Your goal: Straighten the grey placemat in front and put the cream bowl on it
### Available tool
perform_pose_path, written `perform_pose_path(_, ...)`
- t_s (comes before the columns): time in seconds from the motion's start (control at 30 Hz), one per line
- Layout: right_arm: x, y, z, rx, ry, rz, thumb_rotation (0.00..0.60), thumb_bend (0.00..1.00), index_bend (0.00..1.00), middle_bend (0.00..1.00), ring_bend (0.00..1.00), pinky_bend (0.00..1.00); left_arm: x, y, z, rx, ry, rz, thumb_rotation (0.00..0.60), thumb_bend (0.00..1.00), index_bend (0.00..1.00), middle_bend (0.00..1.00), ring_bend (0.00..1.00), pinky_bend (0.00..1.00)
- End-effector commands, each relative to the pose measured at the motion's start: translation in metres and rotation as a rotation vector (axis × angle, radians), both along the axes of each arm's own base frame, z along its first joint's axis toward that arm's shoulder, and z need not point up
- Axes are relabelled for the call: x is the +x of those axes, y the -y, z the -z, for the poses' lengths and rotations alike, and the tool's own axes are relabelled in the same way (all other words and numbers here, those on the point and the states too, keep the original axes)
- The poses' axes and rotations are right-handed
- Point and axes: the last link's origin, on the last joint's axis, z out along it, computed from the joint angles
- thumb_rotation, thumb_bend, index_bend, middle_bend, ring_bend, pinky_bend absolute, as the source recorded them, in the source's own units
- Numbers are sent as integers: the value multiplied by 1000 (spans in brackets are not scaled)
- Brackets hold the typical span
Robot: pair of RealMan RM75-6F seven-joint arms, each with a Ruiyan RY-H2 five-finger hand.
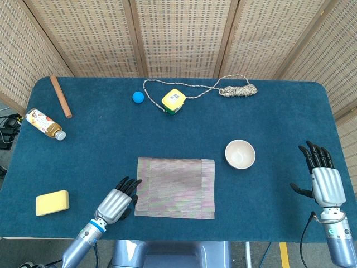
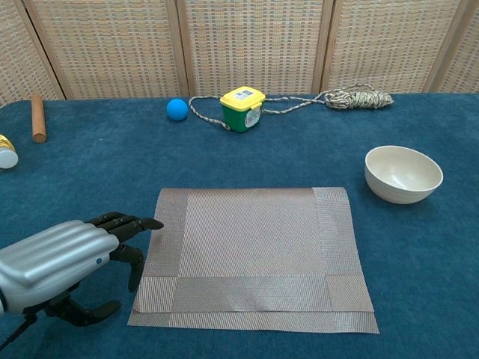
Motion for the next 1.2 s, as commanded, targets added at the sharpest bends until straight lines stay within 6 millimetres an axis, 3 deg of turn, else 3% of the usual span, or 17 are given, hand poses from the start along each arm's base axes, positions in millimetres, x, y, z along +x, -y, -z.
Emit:
perform_pose_path(0.03, 0, 0, 0, -1, 1, -1, 600, 213, 128, 0, 0, 0, 2, -1, 3, -7, -3, 1, 600, 405, 484, 0, 0, 0)
perform_pose_path(0.83, 2, -1, -2, 6, 11, -2, 600, 214, 128, 0, 0, 0, 18, -3, 18, -20, -2, 18, 600, 410, 524, 0, 0, 0)
perform_pose_path(1.2, 3, -2, -3, 7, 26, -6, 600, 214, 131, 0, 0, 0, 16, -2, 23, -24, -23, 12, 600, 448, 580, 0, 0, 0)
